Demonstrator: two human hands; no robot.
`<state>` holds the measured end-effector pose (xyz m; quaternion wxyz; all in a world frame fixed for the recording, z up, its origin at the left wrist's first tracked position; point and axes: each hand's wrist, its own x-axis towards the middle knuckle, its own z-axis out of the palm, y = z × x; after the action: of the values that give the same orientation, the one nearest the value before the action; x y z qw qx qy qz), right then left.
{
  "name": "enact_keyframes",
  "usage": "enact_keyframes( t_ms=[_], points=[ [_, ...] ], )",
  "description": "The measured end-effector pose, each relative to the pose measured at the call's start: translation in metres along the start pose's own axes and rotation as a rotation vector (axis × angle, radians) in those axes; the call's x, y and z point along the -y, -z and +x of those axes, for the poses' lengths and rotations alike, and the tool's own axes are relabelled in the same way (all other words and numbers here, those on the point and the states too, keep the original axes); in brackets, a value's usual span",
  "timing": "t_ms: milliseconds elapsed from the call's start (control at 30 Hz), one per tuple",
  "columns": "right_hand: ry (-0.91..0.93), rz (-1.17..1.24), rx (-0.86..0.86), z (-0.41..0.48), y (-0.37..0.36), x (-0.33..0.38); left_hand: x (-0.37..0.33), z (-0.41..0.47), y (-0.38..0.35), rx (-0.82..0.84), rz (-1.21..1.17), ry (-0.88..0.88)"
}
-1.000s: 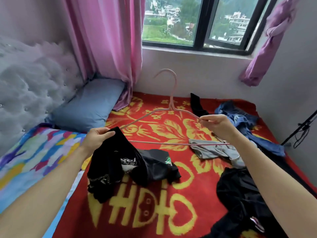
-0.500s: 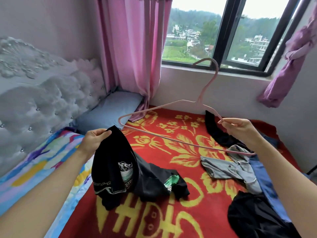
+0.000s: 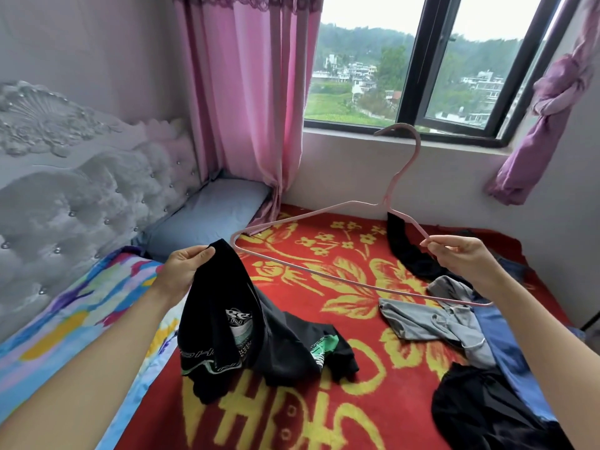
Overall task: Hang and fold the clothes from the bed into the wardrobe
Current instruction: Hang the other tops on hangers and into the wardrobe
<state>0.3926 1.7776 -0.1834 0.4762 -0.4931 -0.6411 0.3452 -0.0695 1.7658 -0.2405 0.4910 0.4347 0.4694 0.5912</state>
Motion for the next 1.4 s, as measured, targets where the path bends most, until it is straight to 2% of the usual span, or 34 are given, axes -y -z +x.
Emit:
enact_keyframes(
  t_ms=[267, 467, 867, 1133, 1400],
  points=[
    [-0.001, 0.007, 0.02, -0.02, -0.011, 0.007, -0.004, 0.0, -0.012, 0.077, 0.006, -0.002],
    [-0.057, 0.015, -0.038, -0.023, 0.0, 0.004, -0.011, -0.002, -0.018, 0.135, -0.027, -0.001],
    [-0.074, -0.018, -0.069, -0.04, 0.006, -0.006, -0.006, 0.007, -0.025, 0.076, 0.004, 0.012],
    [-0.08, 0.003, -0.065, -0.045, 0.014, -0.015, -0.004, 0.017, -0.029, -0.058, 0.074, -0.008],
    [-0.122, -0.118, -0.064, -0.053, 0.014, -0.017, -0.006, 0.021, -0.034, -0.057, 0.089, -0.013]
  ],
)
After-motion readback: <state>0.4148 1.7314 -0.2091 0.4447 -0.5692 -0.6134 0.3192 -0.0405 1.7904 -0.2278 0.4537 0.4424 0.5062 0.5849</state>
